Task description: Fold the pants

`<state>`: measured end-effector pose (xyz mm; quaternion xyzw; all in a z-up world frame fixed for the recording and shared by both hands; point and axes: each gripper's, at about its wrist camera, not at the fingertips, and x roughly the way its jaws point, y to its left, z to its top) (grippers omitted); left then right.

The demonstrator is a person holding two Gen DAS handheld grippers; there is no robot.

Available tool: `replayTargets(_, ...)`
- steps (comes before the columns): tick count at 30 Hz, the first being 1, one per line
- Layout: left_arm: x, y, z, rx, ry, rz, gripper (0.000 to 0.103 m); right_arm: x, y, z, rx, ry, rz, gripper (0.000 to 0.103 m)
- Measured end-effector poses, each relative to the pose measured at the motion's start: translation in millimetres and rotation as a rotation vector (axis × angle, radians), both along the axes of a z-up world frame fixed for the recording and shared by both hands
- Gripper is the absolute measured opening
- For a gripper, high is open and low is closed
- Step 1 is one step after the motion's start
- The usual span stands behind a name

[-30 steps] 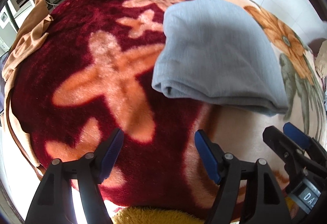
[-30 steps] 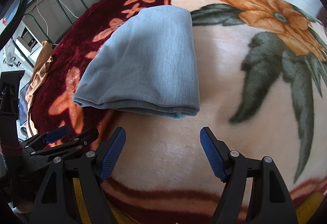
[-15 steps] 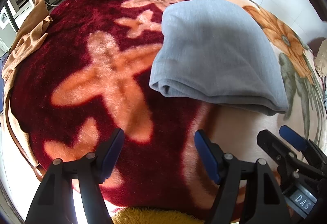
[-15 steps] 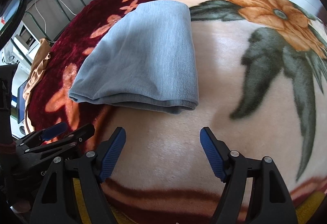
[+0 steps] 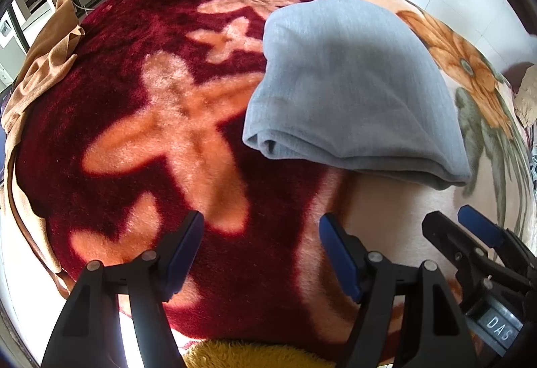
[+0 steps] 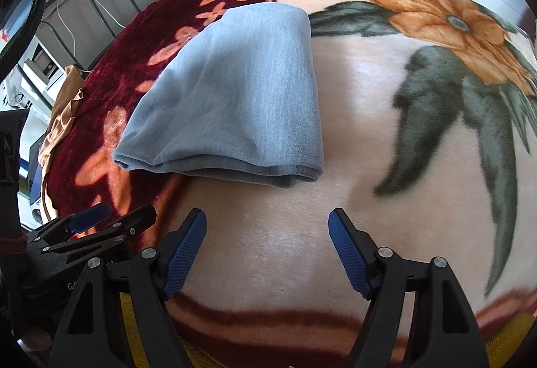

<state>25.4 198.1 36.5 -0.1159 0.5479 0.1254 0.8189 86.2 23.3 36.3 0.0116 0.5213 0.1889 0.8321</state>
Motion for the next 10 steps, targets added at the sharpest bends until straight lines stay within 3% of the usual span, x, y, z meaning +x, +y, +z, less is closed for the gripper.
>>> replayTargets(10,-0.3,2.6,-1.6,-0.024,0.003,0.005,0.075,-1.7,0.9,2.8,-0.001,-0.01,-0.002,0.076)
